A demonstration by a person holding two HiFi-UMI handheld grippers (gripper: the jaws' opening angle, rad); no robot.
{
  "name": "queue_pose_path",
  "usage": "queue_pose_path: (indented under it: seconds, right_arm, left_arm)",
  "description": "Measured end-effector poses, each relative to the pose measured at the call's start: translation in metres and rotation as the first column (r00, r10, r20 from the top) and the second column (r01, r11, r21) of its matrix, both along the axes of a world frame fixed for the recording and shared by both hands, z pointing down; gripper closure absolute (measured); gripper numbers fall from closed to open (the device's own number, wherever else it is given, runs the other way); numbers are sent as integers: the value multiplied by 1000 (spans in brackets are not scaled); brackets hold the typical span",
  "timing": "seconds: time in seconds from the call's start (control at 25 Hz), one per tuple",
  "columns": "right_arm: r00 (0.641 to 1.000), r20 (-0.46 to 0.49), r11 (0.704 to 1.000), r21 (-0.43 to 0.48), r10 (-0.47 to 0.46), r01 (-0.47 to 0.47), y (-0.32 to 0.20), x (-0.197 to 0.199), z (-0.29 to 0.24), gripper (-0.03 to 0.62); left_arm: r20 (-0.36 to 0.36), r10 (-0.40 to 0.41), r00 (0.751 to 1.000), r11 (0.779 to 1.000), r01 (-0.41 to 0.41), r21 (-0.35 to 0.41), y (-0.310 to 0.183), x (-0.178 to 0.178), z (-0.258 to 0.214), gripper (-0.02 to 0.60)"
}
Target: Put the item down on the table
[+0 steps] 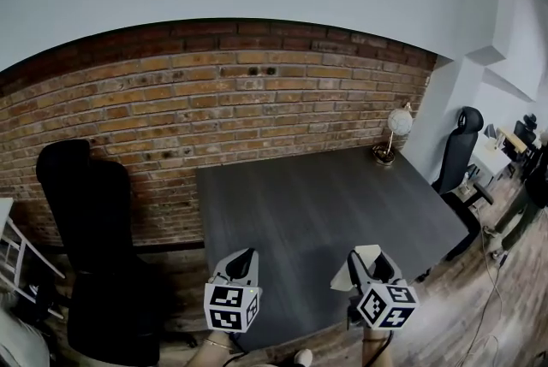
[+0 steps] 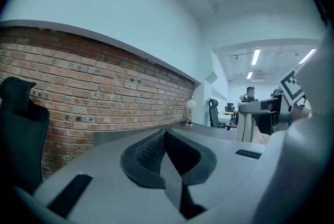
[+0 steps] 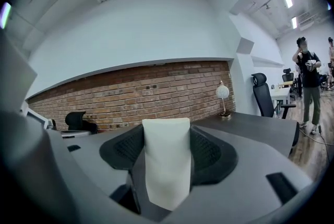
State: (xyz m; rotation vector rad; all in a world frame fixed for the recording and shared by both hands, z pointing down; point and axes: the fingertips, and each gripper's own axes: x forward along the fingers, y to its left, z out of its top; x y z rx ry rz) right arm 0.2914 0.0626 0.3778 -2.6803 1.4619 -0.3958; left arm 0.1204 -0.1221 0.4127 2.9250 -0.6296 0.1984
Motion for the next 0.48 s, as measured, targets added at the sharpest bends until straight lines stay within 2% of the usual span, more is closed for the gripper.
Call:
queue_pose_path:
  seconds: [0.28, 0.48]
  right_arm:
    - [997, 12, 997, 10, -71, 71, -21, 51, 0, 301]
    - [988, 25, 989, 1, -151, 151, -39, 79, 6, 301]
  left_arm:
    - [18, -80, 997, 997, 80, 7, -8, 29, 0, 566]
    - [31, -185, 982, 983, 186, -5, -16, 34, 3, 566]
